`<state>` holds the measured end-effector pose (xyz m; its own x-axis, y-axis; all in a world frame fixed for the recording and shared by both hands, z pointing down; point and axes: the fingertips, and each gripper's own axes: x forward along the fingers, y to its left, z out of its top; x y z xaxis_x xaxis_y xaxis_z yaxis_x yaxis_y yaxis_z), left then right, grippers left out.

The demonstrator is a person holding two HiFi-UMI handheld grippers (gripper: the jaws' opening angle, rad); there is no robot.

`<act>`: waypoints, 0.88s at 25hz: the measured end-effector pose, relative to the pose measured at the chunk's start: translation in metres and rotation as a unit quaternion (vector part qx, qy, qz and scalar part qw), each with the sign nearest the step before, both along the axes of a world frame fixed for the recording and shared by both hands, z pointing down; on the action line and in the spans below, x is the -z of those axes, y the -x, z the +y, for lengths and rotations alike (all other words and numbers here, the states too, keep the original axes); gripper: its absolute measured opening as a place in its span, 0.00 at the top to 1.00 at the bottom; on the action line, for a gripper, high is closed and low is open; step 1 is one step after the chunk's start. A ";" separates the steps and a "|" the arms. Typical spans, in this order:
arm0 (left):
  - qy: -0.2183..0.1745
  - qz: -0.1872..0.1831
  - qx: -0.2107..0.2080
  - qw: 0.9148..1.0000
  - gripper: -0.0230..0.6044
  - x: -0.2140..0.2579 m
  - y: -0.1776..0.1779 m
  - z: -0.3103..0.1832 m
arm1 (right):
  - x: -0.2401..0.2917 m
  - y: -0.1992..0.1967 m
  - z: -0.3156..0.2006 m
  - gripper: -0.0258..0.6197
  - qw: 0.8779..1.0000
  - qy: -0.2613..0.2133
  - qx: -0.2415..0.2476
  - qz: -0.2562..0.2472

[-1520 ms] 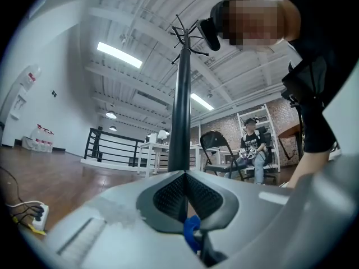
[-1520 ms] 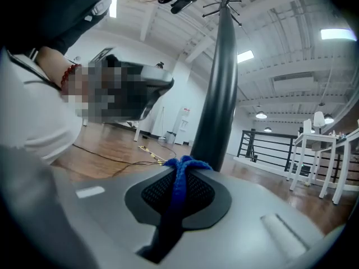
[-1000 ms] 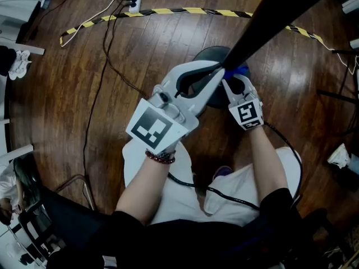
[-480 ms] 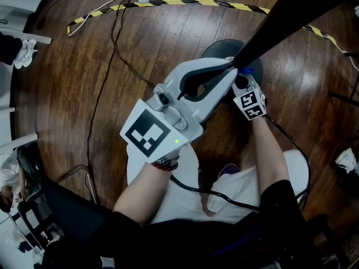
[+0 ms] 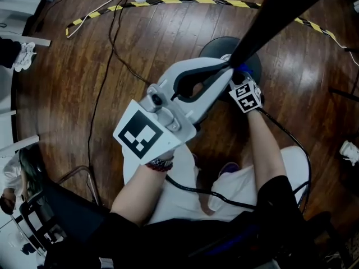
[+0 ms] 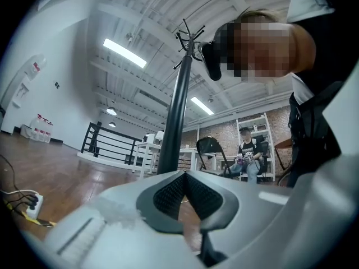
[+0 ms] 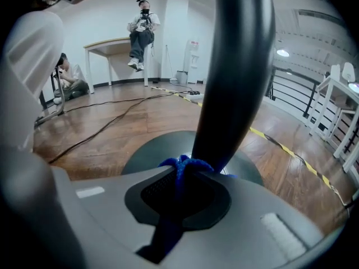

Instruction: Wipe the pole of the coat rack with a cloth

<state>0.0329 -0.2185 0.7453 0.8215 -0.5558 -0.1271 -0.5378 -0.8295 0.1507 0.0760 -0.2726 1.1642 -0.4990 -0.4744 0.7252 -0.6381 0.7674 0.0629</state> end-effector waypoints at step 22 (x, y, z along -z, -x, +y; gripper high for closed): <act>0.022 0.001 -0.004 1.000 0.96 -0.011 -0.001 0.000 | 0.054 -0.033 -0.014 0.93 0.980 -0.006 -0.126 -0.151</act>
<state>0.0343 -0.2183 0.7560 0.8255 -0.5546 -0.1046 -0.5310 -0.8260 0.1891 0.1089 -0.2870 1.1106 -0.5555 -0.6174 0.5570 -0.7985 0.5829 -0.1501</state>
